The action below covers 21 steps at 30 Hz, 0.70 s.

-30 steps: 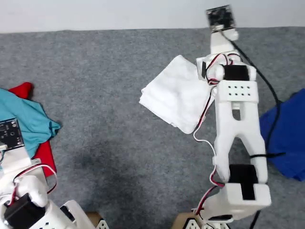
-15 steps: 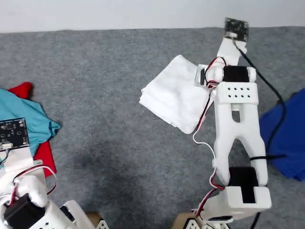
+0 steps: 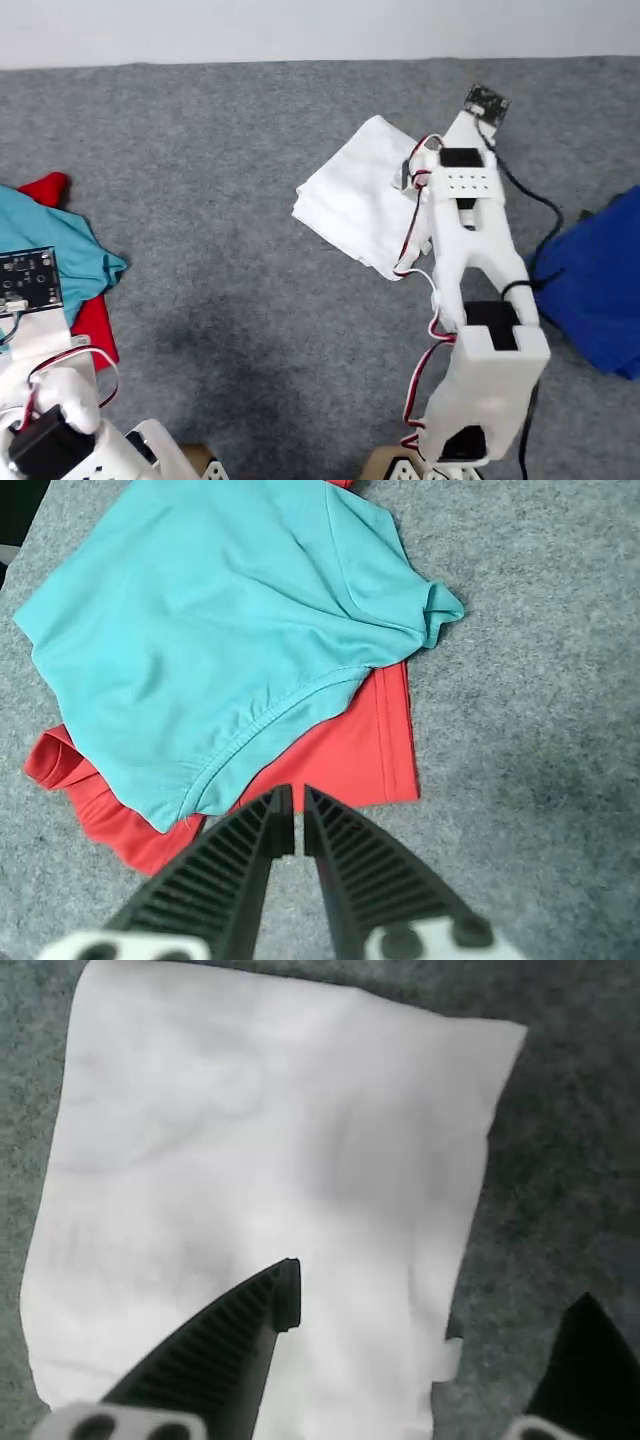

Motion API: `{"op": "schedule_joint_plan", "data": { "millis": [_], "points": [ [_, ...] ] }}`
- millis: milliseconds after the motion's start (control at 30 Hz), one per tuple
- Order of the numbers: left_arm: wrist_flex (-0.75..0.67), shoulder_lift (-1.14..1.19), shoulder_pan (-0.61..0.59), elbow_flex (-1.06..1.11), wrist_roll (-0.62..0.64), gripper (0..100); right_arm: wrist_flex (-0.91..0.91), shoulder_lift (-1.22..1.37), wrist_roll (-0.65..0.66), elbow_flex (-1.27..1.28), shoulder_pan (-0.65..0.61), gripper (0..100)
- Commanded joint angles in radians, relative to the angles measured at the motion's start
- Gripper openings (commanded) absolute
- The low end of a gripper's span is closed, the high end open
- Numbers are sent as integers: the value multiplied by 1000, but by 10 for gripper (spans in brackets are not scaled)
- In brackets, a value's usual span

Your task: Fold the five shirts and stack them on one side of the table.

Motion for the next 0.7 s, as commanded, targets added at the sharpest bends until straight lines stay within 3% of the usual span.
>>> {"op": "schedule_joint_plan", "data": {
  "millis": [0,267,667],
  "points": [
    [5,2,-2,-7,-6,30,-41,7,-12,-17,-27,396],
    [6,2,-2,-7,-5,30,-142,79,-11,-17,-67,301],
    [6,2,-2,-7,-5,30,-116,99,-12,-40,-64,366]
  ]
}}
